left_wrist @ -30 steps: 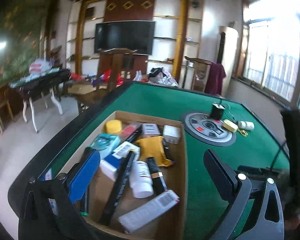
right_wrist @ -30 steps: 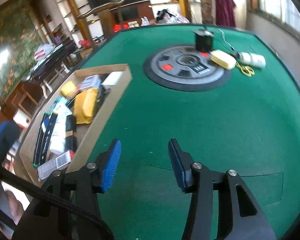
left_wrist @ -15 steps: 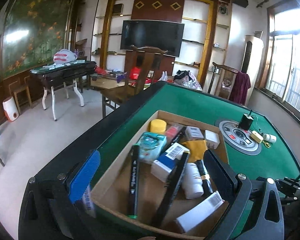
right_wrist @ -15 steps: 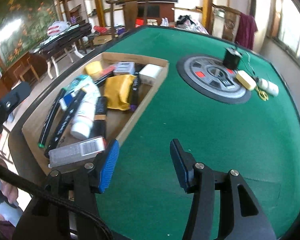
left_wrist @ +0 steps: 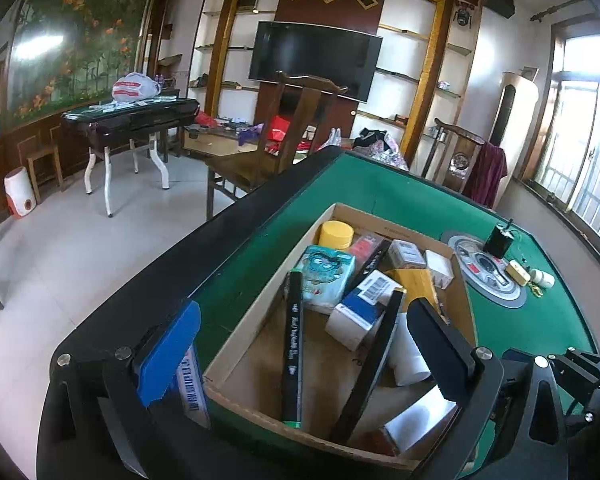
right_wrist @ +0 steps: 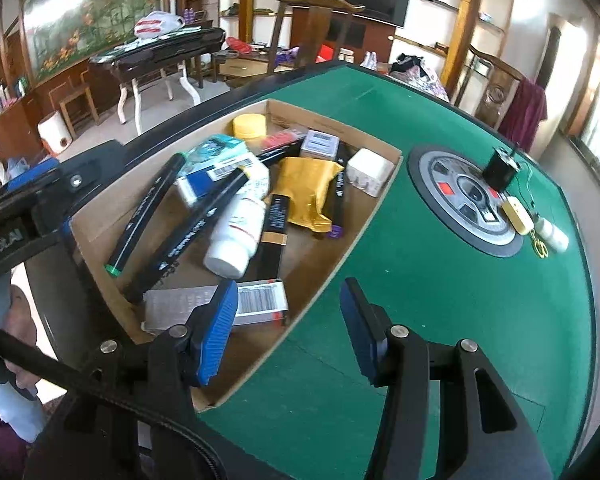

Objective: Organize objects

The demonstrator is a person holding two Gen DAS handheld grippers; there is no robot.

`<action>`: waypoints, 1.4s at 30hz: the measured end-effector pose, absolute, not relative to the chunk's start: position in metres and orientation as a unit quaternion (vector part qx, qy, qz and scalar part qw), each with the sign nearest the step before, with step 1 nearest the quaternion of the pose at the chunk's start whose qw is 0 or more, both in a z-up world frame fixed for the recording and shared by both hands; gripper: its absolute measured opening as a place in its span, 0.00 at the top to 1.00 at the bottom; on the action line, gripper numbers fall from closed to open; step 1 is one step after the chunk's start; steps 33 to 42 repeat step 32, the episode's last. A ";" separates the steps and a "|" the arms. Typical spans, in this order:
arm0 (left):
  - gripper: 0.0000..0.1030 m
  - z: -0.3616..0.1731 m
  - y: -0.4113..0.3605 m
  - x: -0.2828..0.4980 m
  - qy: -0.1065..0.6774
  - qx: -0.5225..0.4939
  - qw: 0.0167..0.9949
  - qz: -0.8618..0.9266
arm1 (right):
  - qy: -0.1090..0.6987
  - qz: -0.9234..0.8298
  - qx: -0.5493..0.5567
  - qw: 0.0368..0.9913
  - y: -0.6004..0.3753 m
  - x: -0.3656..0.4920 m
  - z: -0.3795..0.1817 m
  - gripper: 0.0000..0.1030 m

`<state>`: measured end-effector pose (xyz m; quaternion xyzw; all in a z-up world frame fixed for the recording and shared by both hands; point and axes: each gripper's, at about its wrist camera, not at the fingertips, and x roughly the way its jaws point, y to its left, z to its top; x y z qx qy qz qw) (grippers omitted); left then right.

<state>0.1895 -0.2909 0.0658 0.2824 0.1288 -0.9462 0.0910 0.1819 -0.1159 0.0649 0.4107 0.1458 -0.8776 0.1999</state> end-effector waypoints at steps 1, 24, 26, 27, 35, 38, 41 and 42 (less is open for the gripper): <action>0.02 0.065 -0.293 0.190 0.131 0.283 0.095 -0.945 | 0.153 -0.876 0.411 0.202 -0.120 0.183 0.064 0.50; 0.02 0.057 -0.307 0.190 0.135 0.286 0.134 -0.939 | 0.185 -0.859 0.422 0.220 -0.144 0.193 0.051 0.50; 0.02 0.057 -0.308 0.190 0.133 0.285 0.140 -0.939 | 0.187 -0.858 0.424 0.221 -0.145 0.194 0.051 0.50; 0.02 0.057 -0.308 0.191 0.130 0.284 0.145 -0.939 | 0.187 -0.858 0.424 0.221 -0.146 0.195 0.051 0.50; 0.02 0.057 -0.308 0.190 0.131 0.286 0.153 -0.937 | 0.178 -0.857 0.429 0.223 -0.145 0.194 0.052 0.50; 0.02 0.057 -0.308 0.190 0.131 0.286 0.153 -0.937 | 0.178 -0.857 0.429 0.223 -0.145 0.194 0.052 0.50; 0.02 0.057 -0.308 0.190 0.131 0.286 0.153 -0.937 | 0.178 -0.857 0.429 0.223 -0.145 0.194 0.052 0.50; 0.02 0.057 -0.308 0.190 0.131 0.286 0.153 -0.937 | 0.178 -0.857 0.429 0.223 -0.145 0.194 0.052 0.50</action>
